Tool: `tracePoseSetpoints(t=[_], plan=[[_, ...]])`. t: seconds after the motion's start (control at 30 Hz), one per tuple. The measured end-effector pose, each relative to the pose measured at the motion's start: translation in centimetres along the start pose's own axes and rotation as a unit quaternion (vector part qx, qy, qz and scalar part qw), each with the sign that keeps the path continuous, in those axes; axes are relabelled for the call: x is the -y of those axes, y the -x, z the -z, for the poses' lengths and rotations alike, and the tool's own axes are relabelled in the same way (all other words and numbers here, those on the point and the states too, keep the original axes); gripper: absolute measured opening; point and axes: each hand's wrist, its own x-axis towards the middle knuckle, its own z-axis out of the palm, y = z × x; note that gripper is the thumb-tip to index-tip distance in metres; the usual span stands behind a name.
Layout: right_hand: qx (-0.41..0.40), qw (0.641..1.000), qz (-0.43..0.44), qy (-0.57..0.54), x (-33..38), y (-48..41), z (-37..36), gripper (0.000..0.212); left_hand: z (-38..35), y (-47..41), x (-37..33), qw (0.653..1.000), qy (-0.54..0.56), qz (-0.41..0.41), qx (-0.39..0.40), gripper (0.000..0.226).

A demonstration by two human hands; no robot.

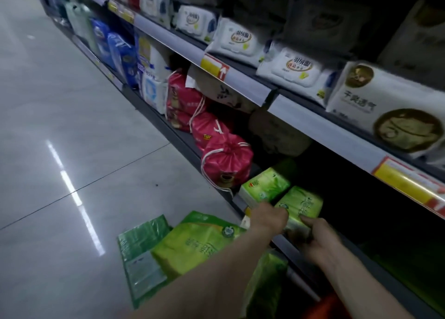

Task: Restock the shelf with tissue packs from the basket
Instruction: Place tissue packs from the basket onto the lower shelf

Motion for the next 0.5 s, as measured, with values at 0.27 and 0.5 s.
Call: tracePoseSetpoints(t=[0.27, 0.5], plan=[[-0.069, 0.995, -0.015, 0.071, -3.1, -7.4, -1.2, 0.023, -0.9, -3.0, 0.9, 0.982, 0.152, 0.106, -0.032, 0.028], [-0.102, 0.982, 0.027, 0.157, -5.8, -15.0, 1.0, 0.028, -0.7, -4.7, 2.1, 0.935, 0.325, 0.140, 0.023, 0.009]])
